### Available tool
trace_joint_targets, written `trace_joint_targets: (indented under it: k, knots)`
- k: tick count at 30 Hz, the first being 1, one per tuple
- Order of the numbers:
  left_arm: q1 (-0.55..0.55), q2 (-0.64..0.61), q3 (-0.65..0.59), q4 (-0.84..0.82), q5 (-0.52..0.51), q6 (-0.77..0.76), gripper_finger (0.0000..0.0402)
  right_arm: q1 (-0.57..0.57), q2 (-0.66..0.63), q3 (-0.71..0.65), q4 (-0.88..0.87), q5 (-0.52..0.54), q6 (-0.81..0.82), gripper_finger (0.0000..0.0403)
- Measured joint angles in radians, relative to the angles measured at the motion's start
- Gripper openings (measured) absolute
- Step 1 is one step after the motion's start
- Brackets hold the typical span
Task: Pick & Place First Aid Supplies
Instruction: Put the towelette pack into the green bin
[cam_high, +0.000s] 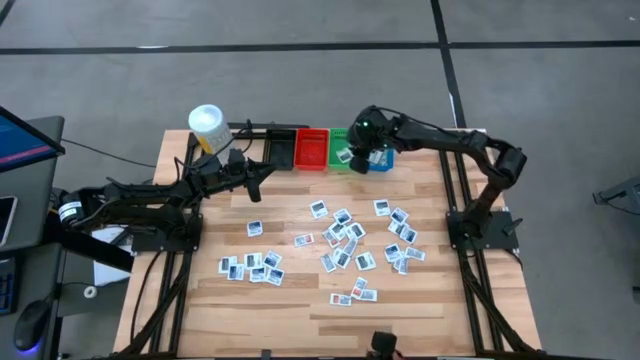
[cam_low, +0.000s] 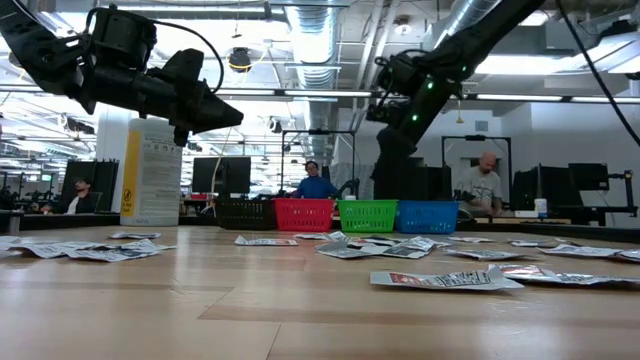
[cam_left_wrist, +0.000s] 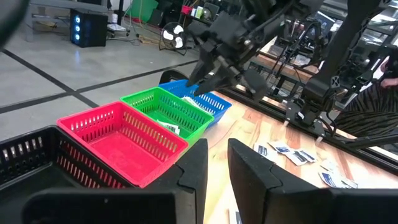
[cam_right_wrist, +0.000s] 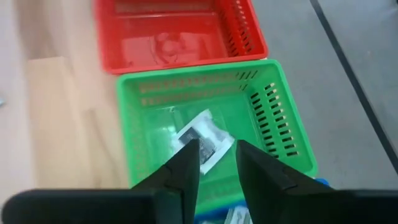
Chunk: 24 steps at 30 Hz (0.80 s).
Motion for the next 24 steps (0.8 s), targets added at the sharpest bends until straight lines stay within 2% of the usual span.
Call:
trace_joint_targets:
  k: [7,10,18,24]
  knots:
    - [0.0,0.0,0.0,0.0,0.0,0.0,0.0063,0.052,-0.129,-0.011,-0.176,-0.008,-0.008,0.0079]
    - [0.0,0.0,0.0,0.0,0.0,0.0,0.0063,0.074,-0.167,-0.044,-0.221,-0.043,-0.013,0.0074]
    - [0.0,0.0,0.0,0.0,0.0,0.0,0.0063,0.144,-0.205,-0.218,-0.236,-0.123,0.074,0.0073]
    - [0.0,0.0,0.0,0.0,0.0,0.0,0.0063,0.275,-0.205,-0.295,-0.233,-0.157,0.149,0.0073]
